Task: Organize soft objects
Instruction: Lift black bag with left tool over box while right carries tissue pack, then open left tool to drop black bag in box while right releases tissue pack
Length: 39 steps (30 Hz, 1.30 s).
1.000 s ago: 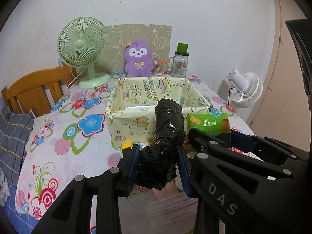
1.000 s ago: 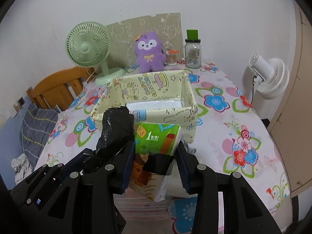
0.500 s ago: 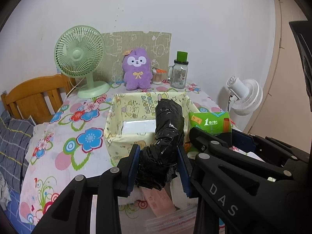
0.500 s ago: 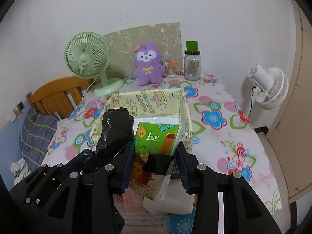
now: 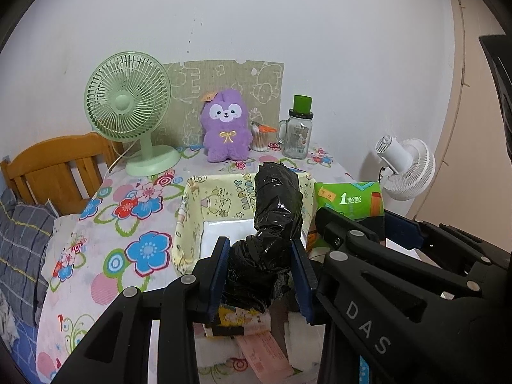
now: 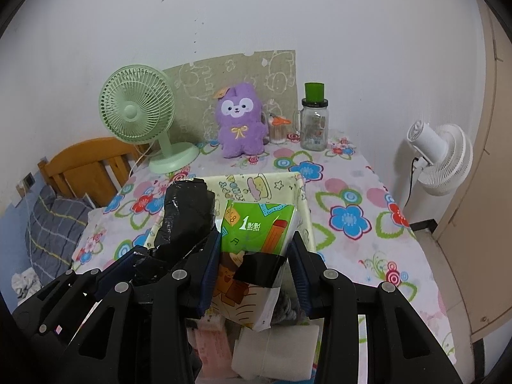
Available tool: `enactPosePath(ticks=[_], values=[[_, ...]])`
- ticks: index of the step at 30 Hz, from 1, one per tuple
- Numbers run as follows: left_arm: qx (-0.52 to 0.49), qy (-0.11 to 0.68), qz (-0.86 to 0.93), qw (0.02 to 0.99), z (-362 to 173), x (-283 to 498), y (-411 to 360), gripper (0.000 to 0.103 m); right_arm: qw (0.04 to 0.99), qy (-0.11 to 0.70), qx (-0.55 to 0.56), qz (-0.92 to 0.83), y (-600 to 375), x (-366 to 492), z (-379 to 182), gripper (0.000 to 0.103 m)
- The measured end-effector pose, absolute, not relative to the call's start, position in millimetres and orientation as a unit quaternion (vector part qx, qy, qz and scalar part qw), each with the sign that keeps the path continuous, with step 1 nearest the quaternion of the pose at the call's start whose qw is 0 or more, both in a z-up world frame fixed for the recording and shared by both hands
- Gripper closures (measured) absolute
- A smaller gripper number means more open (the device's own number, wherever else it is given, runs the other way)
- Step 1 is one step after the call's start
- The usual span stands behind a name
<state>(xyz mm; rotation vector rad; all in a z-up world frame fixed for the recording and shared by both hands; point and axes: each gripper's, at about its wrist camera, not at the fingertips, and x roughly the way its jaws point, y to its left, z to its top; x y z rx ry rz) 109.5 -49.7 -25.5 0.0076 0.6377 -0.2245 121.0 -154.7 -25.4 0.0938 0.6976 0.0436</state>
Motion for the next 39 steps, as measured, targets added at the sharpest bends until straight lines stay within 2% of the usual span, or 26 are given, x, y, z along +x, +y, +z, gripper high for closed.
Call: enactPosePath(ticks=[21, 33, 36, 39], values=[[0.003, 0.297, -0.085, 0.951, -25, 171, -46, 0.064, 0.945, 0.324, 0.035, 0.025, -148, 187, -25, 0.058], [0.010, 0.331, -0.069, 0.941, -52, 206, -46, 0.063, 0.935, 0.349, 0.053, 0.031, -146, 225, -58, 0.058], [0.010, 0.356, -0.079, 0.931, -60, 217, -47, 0.058, 0.934, 0.349, 0.062, 0.028, -149, 233, -65, 0.058], [0.008, 0.372, -0.078, 0.925, -67, 224, -48, 0.046, 0.929, 0.363, 0.067, 0.029, -150, 241, -73, 0.058]])
